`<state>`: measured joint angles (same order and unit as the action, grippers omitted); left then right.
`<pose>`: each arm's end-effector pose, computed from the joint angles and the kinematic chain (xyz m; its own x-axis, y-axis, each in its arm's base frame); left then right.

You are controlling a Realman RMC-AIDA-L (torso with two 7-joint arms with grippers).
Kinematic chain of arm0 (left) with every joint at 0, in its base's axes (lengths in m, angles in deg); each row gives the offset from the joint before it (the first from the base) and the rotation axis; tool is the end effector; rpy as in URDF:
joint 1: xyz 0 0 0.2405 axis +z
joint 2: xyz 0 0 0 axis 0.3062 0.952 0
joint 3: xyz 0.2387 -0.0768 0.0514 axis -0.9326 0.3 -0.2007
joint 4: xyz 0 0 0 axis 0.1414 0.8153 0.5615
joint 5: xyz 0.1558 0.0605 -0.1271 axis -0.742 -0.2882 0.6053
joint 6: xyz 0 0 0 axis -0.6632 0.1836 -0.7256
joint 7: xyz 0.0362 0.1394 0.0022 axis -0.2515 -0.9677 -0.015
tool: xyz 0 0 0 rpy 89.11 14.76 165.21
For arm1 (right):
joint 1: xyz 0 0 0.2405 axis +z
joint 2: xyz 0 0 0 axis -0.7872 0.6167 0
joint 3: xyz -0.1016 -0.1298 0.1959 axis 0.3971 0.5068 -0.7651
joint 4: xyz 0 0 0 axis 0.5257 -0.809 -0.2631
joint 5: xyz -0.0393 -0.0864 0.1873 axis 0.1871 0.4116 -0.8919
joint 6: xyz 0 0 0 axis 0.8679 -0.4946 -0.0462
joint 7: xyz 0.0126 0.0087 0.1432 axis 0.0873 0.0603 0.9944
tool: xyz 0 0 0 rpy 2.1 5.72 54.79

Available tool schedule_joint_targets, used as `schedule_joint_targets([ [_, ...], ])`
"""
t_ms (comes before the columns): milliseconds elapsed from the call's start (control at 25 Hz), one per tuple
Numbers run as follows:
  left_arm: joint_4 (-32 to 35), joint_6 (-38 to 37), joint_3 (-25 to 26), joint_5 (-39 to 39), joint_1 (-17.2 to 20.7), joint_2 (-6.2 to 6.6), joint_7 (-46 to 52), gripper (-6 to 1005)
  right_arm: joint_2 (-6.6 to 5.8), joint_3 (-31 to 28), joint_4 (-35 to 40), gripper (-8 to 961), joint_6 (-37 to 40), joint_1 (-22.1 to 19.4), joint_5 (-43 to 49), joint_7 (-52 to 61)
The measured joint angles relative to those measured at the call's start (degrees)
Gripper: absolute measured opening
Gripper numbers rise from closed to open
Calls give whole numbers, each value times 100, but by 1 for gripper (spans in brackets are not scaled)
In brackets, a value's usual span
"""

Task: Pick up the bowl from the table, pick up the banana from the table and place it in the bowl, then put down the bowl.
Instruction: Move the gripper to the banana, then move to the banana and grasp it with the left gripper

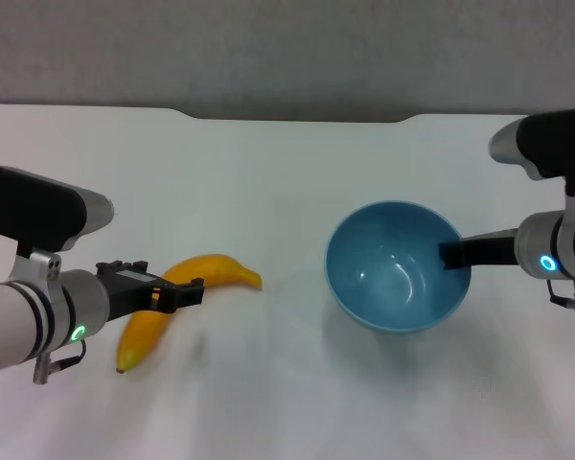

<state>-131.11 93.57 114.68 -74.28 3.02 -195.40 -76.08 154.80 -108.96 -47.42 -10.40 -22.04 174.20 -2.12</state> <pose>-0.2530 0.3576 -0.0375 0.6919 0.6181 0.3731 0.6776 -0.3776 -0.6310 0.2251 0.4033 -0.0281 0.6068 -0.7239 -0.3282 -0.7287 -0.3418 -0.5934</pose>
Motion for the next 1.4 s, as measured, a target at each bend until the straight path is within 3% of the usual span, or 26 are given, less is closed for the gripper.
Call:
schedule_joint_targets([
  [160,670,-115,160,235,-388,14,-2,876,8,3,-51,33,-27,-7,-11,-55],
  [320,1010,-119,212,423,-544,23,-130,876,12,4,-69,33,-39,-10,-23,-71],
  [1400,2128,-458,208,447,-1029,0,-284,873,15,163,-403,34,-44,-140,-26,-77],
])
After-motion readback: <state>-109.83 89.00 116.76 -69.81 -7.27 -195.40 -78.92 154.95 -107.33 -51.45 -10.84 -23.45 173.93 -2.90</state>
